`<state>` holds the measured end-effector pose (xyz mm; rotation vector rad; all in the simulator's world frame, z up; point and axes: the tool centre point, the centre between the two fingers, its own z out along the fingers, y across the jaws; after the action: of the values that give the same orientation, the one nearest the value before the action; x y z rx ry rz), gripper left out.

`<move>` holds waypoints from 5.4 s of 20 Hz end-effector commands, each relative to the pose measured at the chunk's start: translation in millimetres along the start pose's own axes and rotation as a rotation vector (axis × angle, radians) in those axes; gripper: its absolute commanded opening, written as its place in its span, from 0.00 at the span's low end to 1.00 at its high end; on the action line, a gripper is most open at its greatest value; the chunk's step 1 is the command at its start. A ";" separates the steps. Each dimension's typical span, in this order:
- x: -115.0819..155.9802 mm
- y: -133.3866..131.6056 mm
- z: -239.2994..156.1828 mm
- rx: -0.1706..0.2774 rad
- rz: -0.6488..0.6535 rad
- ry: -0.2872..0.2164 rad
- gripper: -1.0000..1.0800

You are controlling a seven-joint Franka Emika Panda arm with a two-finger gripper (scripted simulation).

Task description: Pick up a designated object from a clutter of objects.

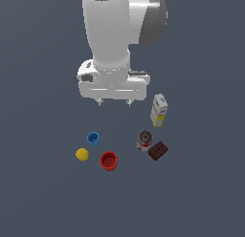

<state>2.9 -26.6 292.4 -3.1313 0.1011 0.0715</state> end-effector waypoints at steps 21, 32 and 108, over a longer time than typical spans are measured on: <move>2.2 -24.5 12.6 -0.030 -0.036 -0.003 0.96; 18.3 -67.0 71.4 -0.024 0.080 0.019 0.96; 23.5 -58.3 41.5 0.002 0.263 0.046 0.00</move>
<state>27.5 38.2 231.2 -3.0983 0.5133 0.0057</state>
